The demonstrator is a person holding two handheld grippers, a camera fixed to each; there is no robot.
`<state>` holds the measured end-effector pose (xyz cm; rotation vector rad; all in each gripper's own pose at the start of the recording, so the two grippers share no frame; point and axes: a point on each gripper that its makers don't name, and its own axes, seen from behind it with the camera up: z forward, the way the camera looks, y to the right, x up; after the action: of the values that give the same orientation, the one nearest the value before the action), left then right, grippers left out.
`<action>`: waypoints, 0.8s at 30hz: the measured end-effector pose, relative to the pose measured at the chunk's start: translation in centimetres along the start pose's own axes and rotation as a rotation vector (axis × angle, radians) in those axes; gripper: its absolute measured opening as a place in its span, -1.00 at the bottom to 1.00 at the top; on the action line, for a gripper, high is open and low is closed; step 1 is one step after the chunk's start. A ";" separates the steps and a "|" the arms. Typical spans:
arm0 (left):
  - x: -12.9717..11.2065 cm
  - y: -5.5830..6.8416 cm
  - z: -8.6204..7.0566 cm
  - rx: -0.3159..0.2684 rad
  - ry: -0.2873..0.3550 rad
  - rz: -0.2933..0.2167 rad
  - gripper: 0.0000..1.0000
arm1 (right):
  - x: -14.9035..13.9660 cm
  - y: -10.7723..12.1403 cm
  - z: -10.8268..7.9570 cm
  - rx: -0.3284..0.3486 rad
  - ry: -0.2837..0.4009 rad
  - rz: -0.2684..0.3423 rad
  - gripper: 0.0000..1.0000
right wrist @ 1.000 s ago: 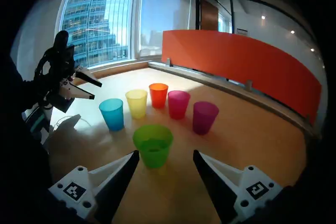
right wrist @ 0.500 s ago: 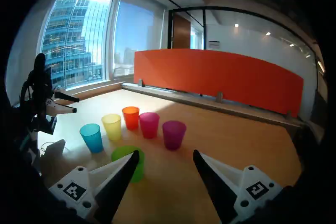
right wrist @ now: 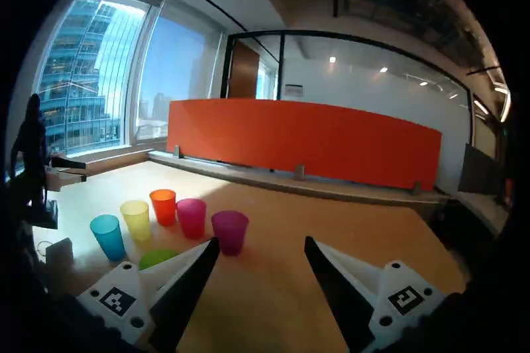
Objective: Pour water
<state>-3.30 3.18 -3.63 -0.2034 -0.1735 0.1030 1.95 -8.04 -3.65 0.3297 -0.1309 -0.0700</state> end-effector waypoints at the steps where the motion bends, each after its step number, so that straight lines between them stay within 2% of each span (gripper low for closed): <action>1: 0.1 -0.1 0.0 0.009 0.008 -0.008 0.74 | 0.2 0.2 0.0 -0.013 0.009 0.004 0.99; 14: 2.8 -1.5 -0.7 0.121 0.142 -0.075 0.75 | 2.0 2.1 -0.9 -0.163 0.097 -0.009 0.99; 18: 3.7 -1.6 -1.0 0.134 0.180 -0.083 0.75 | 2.5 2.8 -1.2 -0.207 0.119 0.001 0.99; 24: 4.6 -2.4 -1.3 0.176 0.213 -0.086 0.74 | 3.0 4.0 -1.7 -0.270 0.146 0.003 0.98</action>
<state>1.69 1.16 -3.66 -0.0307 0.0392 0.0105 5.39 -3.96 -3.56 0.0647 0.0233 -0.0600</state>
